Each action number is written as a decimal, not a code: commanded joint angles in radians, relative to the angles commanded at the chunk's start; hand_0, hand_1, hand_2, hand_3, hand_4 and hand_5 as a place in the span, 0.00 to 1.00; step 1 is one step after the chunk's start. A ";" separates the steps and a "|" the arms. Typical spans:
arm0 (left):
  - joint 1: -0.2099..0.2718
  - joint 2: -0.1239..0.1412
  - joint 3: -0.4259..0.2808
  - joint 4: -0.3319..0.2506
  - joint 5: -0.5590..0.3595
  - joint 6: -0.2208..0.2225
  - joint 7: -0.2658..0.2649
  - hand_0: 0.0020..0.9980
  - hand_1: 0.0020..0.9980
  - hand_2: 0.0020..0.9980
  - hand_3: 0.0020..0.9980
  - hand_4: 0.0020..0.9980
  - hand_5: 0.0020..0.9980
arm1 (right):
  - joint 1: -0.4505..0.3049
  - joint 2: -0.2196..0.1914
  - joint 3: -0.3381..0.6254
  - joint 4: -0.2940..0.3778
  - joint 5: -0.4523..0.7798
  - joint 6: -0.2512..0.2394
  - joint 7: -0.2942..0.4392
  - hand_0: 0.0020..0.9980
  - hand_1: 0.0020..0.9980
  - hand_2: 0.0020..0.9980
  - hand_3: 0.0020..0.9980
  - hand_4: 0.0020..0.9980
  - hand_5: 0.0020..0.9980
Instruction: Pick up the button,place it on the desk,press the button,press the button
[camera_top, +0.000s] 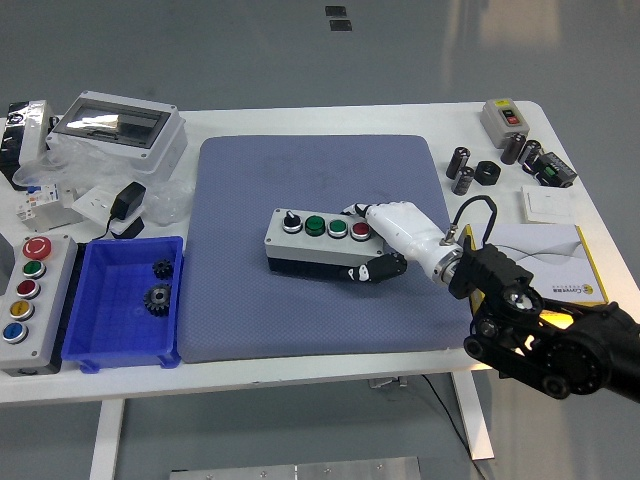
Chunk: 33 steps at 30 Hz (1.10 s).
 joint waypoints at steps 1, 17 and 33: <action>0.001 -0.001 0.001 0.000 -0.001 0.000 -0.001 0.66 0.59 0.62 0.69 0.84 0.28 | -0.009 -0.025 -0.010 0.030 0.002 -0.006 0.015 0.18 0.31 0.36 0.32 0.11 0.00; -0.001 -0.007 0.003 0.000 0.006 -0.003 0.003 0.66 0.59 0.62 0.69 0.84 0.29 | -0.067 -0.040 -0.039 0.033 -0.091 -0.108 0.071 0.21 0.34 0.39 0.35 0.16 0.00; -0.002 -0.006 0.001 0.000 0.009 -0.001 0.006 0.66 0.59 0.62 0.69 0.84 0.29 | -0.062 0.006 -0.012 -0.044 -0.101 -0.092 0.064 0.25 0.37 0.41 0.38 0.20 0.00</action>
